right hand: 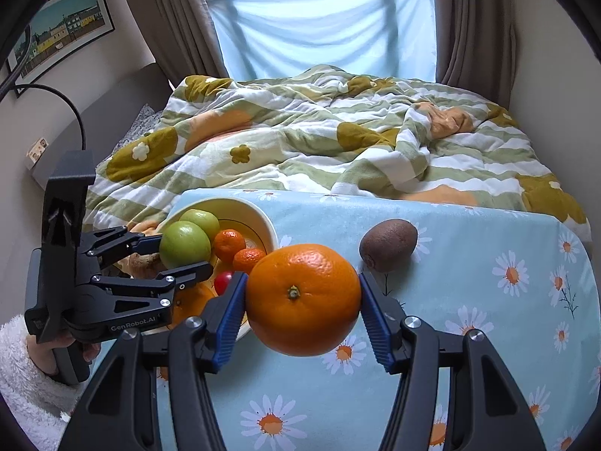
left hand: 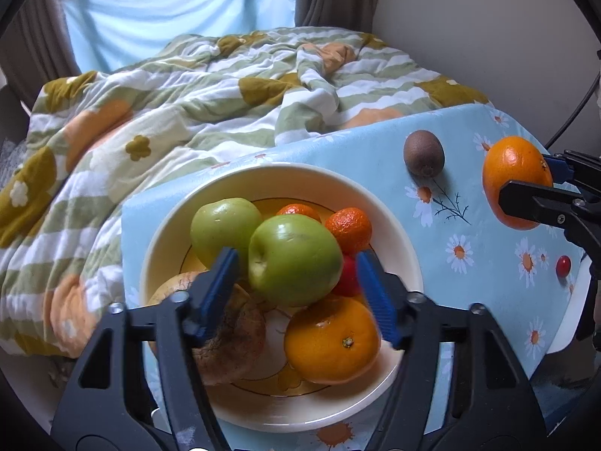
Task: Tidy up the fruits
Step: 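Open the left gripper to drop the apple while the right gripper releases the orange, then withdraw both grippers from the bowl toward the kiwi and red tomato, then grasp the brown kiwi with the left gripper while the right gripper grasps the red tomato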
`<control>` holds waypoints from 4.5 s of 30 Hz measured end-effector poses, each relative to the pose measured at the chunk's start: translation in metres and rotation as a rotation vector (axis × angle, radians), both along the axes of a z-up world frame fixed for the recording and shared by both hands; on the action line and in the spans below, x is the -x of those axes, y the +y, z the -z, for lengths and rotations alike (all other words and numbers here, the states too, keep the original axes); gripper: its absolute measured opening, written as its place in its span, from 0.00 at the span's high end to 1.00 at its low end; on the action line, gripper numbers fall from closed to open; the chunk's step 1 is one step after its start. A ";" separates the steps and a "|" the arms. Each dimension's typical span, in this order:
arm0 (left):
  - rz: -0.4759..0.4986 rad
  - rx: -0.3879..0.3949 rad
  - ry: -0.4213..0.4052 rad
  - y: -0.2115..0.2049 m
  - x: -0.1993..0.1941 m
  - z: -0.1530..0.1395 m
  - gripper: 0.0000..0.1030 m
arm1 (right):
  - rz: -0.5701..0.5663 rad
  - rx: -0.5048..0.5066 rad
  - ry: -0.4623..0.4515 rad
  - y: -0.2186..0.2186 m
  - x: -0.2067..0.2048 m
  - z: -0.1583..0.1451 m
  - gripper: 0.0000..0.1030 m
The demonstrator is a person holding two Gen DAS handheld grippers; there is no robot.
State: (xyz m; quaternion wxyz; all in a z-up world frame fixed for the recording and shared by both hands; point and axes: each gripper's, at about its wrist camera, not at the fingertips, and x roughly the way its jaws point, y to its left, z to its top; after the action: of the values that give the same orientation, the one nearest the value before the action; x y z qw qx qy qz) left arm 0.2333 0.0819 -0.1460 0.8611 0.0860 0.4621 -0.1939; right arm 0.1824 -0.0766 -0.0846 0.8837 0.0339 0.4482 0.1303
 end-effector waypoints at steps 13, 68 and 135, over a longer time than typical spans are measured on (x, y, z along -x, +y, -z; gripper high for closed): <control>-0.130 0.026 -0.029 0.019 0.022 -0.018 0.00 | -0.120 0.012 -0.004 0.008 -0.007 0.000 0.47; -0.294 -0.034 -0.022 0.020 0.113 -0.053 0.00 | -0.315 -0.022 -0.059 0.024 0.011 -0.026 0.00; 0.595 -0.267 0.279 -0.225 -0.097 0.052 0.46 | 0.721 0.137 0.314 -0.168 0.151 0.083 0.31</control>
State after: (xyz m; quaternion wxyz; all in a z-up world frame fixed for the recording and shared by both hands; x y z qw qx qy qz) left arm 0.3299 -0.1431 -0.1976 0.6767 0.3011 0.5513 -0.3840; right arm 0.0316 -0.2448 -0.1672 0.7937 0.1497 0.5450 -0.2250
